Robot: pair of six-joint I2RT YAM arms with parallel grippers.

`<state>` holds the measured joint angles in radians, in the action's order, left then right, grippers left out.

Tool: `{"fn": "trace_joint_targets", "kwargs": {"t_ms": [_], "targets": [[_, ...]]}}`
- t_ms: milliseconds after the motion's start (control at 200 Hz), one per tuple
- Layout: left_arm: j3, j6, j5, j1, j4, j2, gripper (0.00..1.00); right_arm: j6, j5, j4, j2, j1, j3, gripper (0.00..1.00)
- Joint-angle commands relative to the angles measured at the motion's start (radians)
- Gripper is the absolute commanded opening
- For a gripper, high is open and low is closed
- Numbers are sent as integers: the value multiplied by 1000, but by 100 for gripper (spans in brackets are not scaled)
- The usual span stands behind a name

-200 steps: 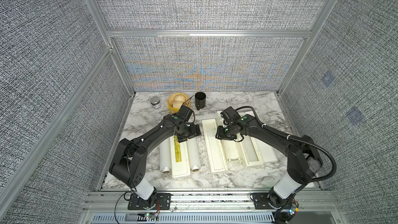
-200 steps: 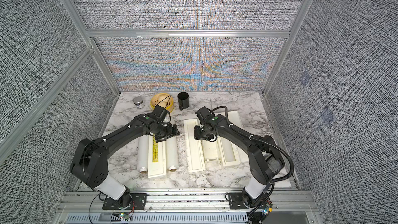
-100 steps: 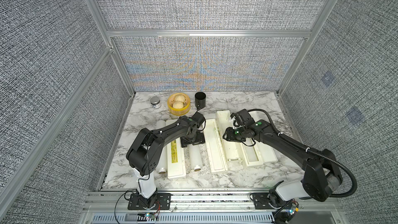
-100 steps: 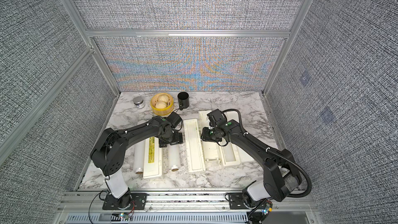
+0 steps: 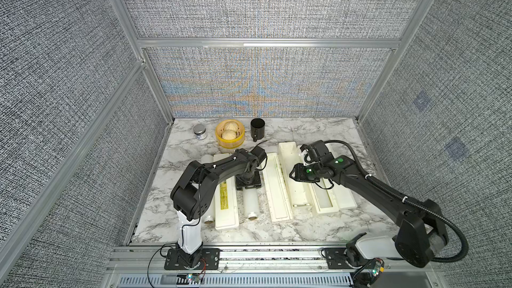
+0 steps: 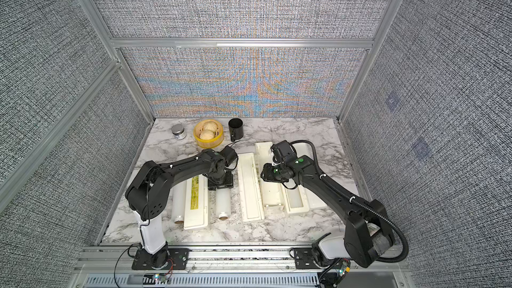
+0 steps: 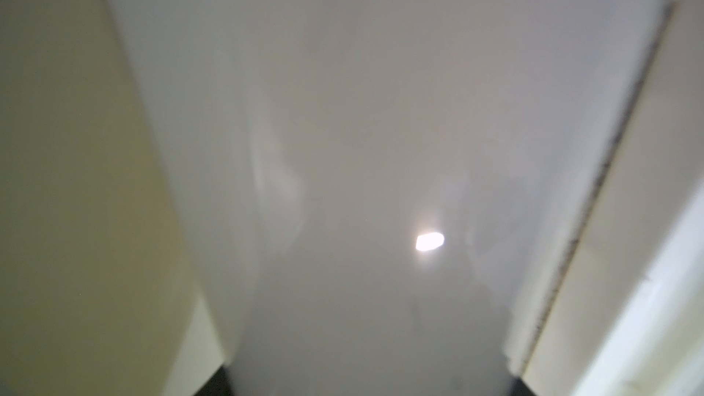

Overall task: Put plastic wrap rolls into dispensers
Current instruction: Pick up the plastic wrap from the center of the board.

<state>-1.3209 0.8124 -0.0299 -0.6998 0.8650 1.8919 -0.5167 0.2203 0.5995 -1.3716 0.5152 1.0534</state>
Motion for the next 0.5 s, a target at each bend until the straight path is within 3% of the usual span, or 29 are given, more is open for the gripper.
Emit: {"fn": "trace_joint_targets", "kwargs": {"t_ms": [0,235,495], "targets": [[-35,-26,9,0,45,-62,60,12,-8,38,22,-13,3,45],[-146,-26,-38,-14,45,-135,57,17,-12,76,55,-73,5,45],[-366,40,-101,-98,-25,-34,57,48,-29,141,109,-151,-18,45]]}}
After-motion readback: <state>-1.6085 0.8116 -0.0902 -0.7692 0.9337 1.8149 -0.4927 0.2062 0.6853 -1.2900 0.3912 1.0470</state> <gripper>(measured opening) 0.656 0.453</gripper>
